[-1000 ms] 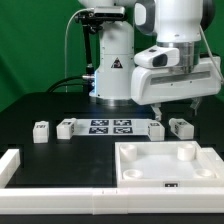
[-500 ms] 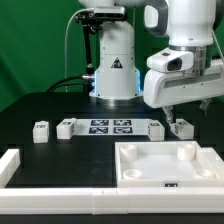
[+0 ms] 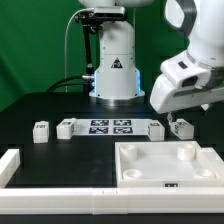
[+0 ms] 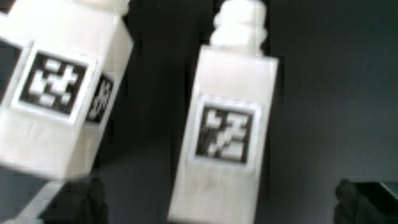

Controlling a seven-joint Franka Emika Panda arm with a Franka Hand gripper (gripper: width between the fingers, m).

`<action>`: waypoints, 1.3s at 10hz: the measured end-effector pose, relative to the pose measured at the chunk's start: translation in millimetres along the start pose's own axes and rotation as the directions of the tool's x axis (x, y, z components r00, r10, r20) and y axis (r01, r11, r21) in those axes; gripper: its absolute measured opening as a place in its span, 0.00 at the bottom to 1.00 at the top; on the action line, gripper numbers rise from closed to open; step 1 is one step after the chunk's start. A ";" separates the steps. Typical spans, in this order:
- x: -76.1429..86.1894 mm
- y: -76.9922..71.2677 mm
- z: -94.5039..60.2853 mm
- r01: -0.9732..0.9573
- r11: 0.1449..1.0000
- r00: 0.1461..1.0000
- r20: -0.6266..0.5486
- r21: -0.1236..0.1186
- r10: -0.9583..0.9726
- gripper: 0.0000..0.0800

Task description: Assemble one leg

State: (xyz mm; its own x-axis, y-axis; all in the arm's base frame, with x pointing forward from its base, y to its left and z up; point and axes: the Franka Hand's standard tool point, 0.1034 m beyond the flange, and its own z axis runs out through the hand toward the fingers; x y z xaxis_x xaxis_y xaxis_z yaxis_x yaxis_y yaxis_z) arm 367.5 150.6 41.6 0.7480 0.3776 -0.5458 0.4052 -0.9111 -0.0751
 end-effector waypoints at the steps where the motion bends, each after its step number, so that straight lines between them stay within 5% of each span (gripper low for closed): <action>1: 1.7 -0.8 5.0 0.002 1.000 0.996 0.094 0.012 -0.003 0.81; 3: 6.7 -3.7 19.0 0.005 1.000 0.977 0.212 0.021 -0.009 0.81; 9: 12.2 -1.4 34.1 -0.009 1.000 0.984 0.177 0.024 0.004 0.81; 12: 12.2 -1.5 34.0 -0.020 1.000 0.984 0.177 0.022 0.016 0.36; 13: 12.4 -1.7 33.9 -0.019 1.000 0.984 0.177 0.022 0.014 0.36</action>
Offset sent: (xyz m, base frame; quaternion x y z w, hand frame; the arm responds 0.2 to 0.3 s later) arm -0.0090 -0.0022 -0.0185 -0.0150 0.0229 0.0219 0.9994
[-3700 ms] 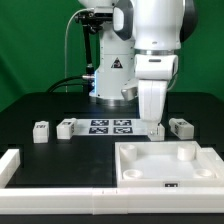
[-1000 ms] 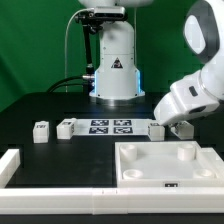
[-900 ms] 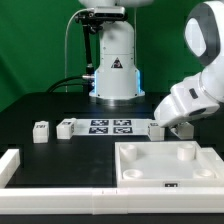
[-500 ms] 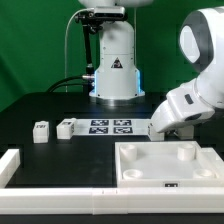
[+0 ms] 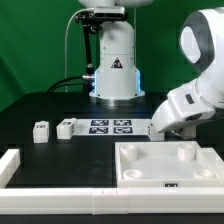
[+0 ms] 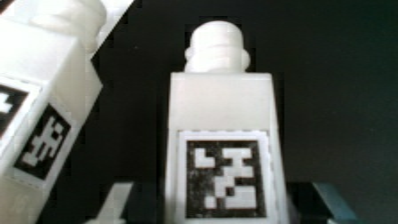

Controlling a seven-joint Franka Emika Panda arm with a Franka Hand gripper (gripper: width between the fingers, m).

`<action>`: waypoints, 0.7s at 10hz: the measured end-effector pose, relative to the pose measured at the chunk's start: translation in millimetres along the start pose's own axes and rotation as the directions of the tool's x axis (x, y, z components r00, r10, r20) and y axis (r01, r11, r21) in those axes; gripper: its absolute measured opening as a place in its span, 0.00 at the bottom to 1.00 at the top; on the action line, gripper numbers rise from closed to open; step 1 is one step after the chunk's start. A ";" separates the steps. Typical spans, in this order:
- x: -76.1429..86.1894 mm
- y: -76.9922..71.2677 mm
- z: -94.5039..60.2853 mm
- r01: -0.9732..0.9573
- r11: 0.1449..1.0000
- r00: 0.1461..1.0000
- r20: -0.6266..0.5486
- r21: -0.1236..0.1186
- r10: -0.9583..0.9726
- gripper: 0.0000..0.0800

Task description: Assemble one leg

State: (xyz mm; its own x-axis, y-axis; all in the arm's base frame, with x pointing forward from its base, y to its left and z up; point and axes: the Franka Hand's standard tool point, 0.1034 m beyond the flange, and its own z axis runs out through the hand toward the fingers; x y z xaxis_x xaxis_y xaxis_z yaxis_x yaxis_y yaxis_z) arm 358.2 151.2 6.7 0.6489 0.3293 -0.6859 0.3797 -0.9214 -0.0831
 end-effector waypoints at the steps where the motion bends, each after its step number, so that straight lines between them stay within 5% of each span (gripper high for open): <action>1: 0.0 0.0 0.0 0.001 1.000 1.000 0.000 0.000 -0.001 0.36; 7: -0.1 0.2 -0.4 0.000 1.000 1.000 0.000 0.000 0.000 0.36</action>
Offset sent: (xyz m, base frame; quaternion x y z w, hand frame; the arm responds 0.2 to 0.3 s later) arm 0.0000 0.0000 0.0000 0.0000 0.0000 0.0000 1.0000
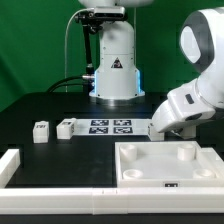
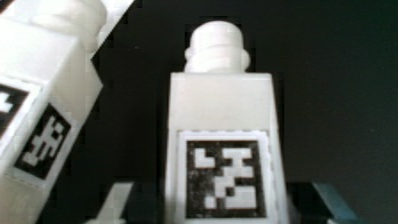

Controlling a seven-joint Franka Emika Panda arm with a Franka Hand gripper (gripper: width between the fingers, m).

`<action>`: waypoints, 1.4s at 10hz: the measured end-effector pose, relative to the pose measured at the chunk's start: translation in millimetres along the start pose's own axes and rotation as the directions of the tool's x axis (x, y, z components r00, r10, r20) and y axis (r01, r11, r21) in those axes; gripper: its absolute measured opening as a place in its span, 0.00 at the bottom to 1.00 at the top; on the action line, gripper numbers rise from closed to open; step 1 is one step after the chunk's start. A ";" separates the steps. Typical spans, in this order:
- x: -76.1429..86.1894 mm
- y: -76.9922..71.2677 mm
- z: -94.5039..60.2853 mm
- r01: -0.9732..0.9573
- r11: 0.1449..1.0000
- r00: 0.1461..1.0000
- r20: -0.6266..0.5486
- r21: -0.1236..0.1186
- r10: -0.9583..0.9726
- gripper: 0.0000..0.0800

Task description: Assemble one leg

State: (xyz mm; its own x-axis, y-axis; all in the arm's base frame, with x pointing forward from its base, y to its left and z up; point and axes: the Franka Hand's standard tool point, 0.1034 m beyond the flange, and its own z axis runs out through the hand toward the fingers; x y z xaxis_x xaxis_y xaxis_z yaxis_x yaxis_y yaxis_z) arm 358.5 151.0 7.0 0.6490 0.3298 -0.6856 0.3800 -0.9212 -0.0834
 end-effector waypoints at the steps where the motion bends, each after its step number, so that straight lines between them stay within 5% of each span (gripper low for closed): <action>1: -7.5 1.4 -9.0 -0.023 1.000 1.000 0.016 -0.006 0.023 0.36; 5: -26.5 15.8 -56.8 -0.066 0.998 0.998 -0.004 -0.009 0.066 0.36; 6: -24.2 15.7 -55.4 -0.066 0.998 0.998 -0.012 -0.009 0.066 0.36; 11: -10.8 20.9 -65.4 -0.071 0.997 0.857 -0.512 -0.019 0.052 0.36; 14: -22.9 67.4 -103.0 -0.101 0.995 0.721 -0.690 -0.014 0.063 0.36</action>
Offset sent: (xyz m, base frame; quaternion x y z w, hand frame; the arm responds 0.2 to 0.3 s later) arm 0.0291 -0.0154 0.0425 -0.0022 0.0463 0.0682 0.9966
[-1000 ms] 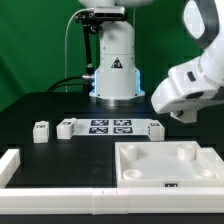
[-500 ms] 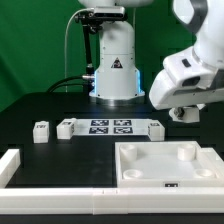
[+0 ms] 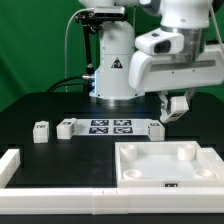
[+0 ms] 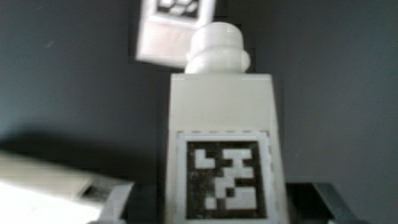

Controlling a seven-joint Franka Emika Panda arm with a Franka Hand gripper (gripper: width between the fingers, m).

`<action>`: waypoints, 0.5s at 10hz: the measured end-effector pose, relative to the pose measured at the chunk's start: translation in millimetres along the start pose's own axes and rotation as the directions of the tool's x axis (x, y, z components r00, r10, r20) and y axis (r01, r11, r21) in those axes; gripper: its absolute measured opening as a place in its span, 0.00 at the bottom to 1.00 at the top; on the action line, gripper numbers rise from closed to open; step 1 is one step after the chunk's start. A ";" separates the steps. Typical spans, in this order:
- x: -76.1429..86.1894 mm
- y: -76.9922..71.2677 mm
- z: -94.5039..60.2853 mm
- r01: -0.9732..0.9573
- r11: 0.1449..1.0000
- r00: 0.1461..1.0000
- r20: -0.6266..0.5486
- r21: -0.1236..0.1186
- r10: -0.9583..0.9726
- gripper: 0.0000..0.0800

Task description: Assemble one leg

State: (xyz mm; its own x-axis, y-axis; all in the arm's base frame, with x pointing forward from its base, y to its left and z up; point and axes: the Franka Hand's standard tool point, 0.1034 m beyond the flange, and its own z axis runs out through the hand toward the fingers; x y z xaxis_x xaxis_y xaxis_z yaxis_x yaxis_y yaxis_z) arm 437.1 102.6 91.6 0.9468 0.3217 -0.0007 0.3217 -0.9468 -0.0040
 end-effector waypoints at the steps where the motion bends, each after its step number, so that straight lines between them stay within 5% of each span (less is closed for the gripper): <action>1: 1.4 12.6 -6.2 -0.014 1.000 0.996 -0.085 -0.001 0.014 0.36; 3: 13.1 56.0 -23.2 -0.035 0.999 0.980 -0.198 -0.004 0.034 0.36; 5: 11.7 65.3 -21.8 -0.030 0.996 0.918 -0.396 -0.086 -0.006 0.36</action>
Offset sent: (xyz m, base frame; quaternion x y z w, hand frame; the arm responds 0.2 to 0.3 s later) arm 0.0000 0.0000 0.0000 0.0000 0.2667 0.0000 0.9638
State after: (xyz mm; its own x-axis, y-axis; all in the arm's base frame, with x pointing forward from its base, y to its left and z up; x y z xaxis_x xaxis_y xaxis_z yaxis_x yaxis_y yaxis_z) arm 469.2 44.5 113.1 0.8681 0.2999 0.3955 0.2920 -0.9529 0.0817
